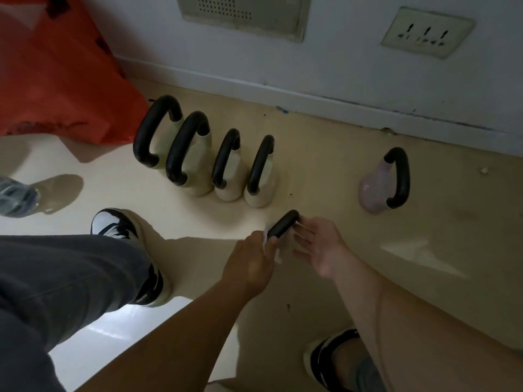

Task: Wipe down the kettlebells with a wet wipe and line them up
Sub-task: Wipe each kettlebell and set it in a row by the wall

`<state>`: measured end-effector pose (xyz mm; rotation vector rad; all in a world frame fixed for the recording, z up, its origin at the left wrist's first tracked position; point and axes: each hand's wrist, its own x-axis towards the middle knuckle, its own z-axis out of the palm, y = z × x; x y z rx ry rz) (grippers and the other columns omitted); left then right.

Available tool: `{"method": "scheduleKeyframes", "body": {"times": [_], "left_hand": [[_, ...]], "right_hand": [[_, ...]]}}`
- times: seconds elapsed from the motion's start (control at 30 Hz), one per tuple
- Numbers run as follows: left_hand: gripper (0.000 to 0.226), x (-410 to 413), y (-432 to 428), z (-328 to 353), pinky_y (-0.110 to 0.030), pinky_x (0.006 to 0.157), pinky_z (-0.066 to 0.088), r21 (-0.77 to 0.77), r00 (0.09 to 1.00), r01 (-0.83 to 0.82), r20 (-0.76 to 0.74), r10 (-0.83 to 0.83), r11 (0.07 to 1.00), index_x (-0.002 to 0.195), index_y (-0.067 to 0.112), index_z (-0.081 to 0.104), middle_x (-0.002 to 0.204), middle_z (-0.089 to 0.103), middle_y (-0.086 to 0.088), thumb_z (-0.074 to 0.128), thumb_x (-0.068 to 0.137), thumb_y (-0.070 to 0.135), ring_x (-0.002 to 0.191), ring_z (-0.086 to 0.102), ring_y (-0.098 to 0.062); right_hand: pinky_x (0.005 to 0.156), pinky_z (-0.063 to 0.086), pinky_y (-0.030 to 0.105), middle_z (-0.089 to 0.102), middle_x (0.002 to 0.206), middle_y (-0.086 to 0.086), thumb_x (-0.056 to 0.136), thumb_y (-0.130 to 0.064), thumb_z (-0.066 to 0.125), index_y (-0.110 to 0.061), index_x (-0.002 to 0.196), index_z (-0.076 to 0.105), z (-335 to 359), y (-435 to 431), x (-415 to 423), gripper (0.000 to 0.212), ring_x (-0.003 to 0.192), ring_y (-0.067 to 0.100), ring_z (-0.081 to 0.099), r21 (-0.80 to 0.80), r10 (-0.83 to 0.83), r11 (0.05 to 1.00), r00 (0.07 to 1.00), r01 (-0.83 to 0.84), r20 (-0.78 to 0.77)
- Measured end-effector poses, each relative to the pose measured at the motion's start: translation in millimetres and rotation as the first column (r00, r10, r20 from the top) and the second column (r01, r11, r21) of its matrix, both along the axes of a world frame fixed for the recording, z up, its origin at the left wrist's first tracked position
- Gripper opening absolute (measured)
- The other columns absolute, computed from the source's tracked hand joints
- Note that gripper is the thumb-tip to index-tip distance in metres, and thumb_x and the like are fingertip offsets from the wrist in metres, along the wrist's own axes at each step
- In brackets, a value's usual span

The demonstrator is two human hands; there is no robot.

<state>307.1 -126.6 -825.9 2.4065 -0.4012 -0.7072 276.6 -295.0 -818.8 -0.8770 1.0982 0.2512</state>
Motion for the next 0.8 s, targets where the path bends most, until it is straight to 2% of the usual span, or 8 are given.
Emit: {"method": "scheduleKeyframes", "body": {"times": [0.1, 0.17, 0.27, 0.37, 0.43, 0.53, 0.63, 0.8], "left_hand": [[0.038, -9.3, -8.1, 3.0, -0.036, 0.066, 0.05, 0.011, 0.984, -0.17, -0.041, 0.171, 0.985, 0.106, 0.024, 0.054, 0.089, 0.063, 0.0, 0.027, 0.106, 0.05, 0.079, 0.062, -0.019], [0.033, -8.5, -17.9, 4.6, -0.037, 0.071, 0.051, 0.075, 0.975, -0.213, -0.046, 0.216, 0.974, 0.103, 0.025, 0.052, 0.093, 0.063, 0.0, 0.027, 0.106, 0.047, 0.084, 0.061, -0.019], [0.03, 1.8, -40.2, 10.3, -0.044, 0.084, 0.053, 0.056, 0.972, -0.219, -0.069, 0.223, 0.974, 0.112, 0.022, 0.05, 0.109, 0.059, -0.004, 0.03, 0.106, 0.044, 0.095, 0.061, -0.023], [0.044, 27.2, -74.8, 13.6, -0.045, 0.097, 0.047, 0.128, 0.995, -0.067, -0.069, 0.076, 0.989, 0.144, 0.018, 0.036, 0.136, 0.046, -0.011, 0.033, 0.106, 0.039, 0.12, 0.053, -0.031], [0.062, 44.6, -97.2, 13.4, -0.045, 0.107, 0.039, 0.27, 0.994, 0.092, -0.085, -0.071, 0.958, 0.157, 0.013, 0.019, 0.154, 0.031, -0.014, 0.037, 0.104, 0.038, 0.137, 0.038, -0.034], [0.075, 52.5, -108.5, 12.8, -0.04, 0.114, 0.032, 0.5, 0.915, 0.343, 0.011, -0.402, 0.795, 0.157, 0.002, 0.017, 0.157, 0.026, -0.017, 0.049, 0.099, 0.035, 0.14, 0.031, -0.033], [0.068, 38.5, -86.6, 5.4, -0.038, 0.112, 0.038, 0.421, 0.864, 0.37, 0.171, -0.473, 0.828, 0.155, 0.0, 0.022, 0.156, 0.027, -0.018, 0.049, 0.097, 0.022, 0.137, 0.035, -0.033], [0.079, 0.2, 1.7, -9.2, -0.04, 0.12, 0.018, 0.331, 0.753, 0.467, 0.338, -0.565, 0.82, 0.161, 0.005, 0.01, 0.167, -0.003, -0.022, 0.044, 0.089, 0.004, 0.155, 0.008, -0.037]], "right_hand": [[0.102, 0.047, 0.047, 0.065, 0.121, -0.014, 0.102, -0.055, 0.047, -0.039, 0.126, 0.06, -0.8, 13.9, 12.4, 0.031, 0.116, 0.011, 0.057, -0.005, 0.21, 0.978, 0.975, -0.21, 0.077], [0.099, 0.051, 0.048, 0.065, 0.129, -0.007, 0.101, -0.056, 0.053, -0.041, 0.136, 0.055, -8.2, 19.8, 18.8, 0.039, 0.117, 0.016, 0.061, -0.045, 0.223, 0.975, 0.97, -0.22, 0.094], [0.093, 0.054, 0.045, 0.072, 0.118, -0.003, 0.1, -0.046, 0.058, -0.038, 0.125, 0.065, -8.5, 7.6, 29.7, 0.027, 0.111, 0.016, 0.065, -0.144, 0.304, 0.945, 0.951, -0.294, 0.054], [0.101, 0.052, 0.049, 0.075, 0.108, -0.004, 0.092, -0.03, 0.063, -0.035, 0.104, 0.074, -15.4, -14.1, 39.0, 0.018, 0.104, 0.018, 0.067, -0.174, 0.367, 0.912, 0.928, -0.372, -0.062], [0.093, 0.055, 0.043, 0.076, 0.11, 0.002, 0.09, -0.034, 0.058, -0.025, 0.104, 0.075, -23.0, -22.2, 40.5, 0.024, 0.099, 0.021, 0.067, -0.134, 0.341, 0.924, 0.931, -0.357, -0.131], [0.077, 0.051, 0.035, 0.075, 0.113, 0.006, 0.094, -0.047, 0.051, -0.021, 0.116, 0.075, -29.6, -25.3, 30.4, 0.041, 0.096, 0.022, 0.065, 0.025, 0.283, 0.959, 0.959, -0.283, -0.009], [0.064, 0.051, 0.031, 0.072, 0.089, 0.0, 0.094, -0.053, 0.049, -0.024, 0.099, 0.078, -43.2, -25.2, 18.4, 0.04, 0.076, 0.015, 0.067, 0.113, 0.225, 0.966, 0.972, -0.231, 0.066], [0.104, 0.044, 0.047, 0.076, 0.119, -0.006, 0.103, -0.059, 0.032, -0.033, 0.118, 0.075, -45.2, -29.9, 23.2, 0.053, 0.118, 0.018, 0.064, 0.098, 0.264, 0.959, 0.964, -0.264, 0.019]]}}
